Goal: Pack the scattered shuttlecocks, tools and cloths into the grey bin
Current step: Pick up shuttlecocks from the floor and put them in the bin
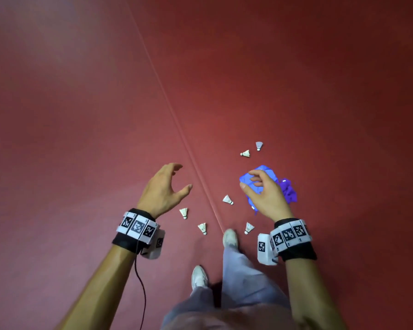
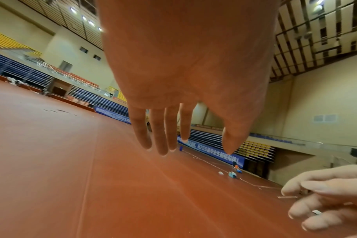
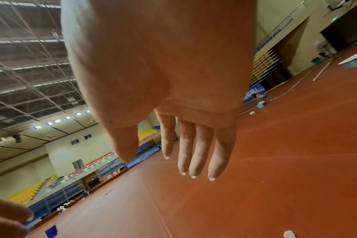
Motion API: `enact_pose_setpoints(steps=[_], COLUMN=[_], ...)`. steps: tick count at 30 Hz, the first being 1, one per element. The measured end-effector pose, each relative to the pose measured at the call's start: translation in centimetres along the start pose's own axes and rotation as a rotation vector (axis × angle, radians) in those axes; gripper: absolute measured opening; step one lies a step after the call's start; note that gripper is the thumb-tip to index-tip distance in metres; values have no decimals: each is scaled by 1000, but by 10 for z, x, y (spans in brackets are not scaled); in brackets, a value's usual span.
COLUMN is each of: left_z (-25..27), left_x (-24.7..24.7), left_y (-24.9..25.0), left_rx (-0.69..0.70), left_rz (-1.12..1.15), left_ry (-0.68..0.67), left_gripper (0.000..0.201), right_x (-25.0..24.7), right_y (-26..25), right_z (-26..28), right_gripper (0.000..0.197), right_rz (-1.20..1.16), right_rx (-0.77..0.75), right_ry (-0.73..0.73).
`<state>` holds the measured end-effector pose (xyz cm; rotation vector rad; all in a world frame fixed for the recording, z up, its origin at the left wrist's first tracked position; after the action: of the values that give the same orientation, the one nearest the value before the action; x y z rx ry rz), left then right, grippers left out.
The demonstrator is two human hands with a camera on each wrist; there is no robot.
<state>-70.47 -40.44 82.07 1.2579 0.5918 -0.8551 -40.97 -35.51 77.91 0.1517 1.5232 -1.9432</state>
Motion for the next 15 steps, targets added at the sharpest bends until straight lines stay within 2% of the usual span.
enact_pose_setpoints(steps=[6, 9, 12, 15], left_z=[-122, -188, -250, -292], left_x=[-10, -9, 22, 68], left_y=[-11, -35, -70, -113], left_rx=[39, -1, -98, -164], left_rz=[-146, -145, -83, -162], left_ry=[-91, -153, -309, -450], left_gripper=[66, 62, 62, 64], right_x=[-11, -4, 20, 56], right_y=[43, 67, 106, 148], right_z=[-110, -168, -218, -257], right_gripper=[42, 44, 48, 56], right_rz=[-74, -106, -73, 33], right_rx=[147, 210, 320, 420], right_ry=[-49, -94, -190, -312])
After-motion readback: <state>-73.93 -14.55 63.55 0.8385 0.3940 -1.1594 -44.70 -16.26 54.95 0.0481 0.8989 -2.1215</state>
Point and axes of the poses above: each hand's wrist, its own z-axis away from the middle knuckle, its own x-axis out of the palm, y = z × x, the point moved 10 cm from there along -z, towards the middle knuckle, and after that the axes turned 12 degrees about -y, right-handed, at the moved point
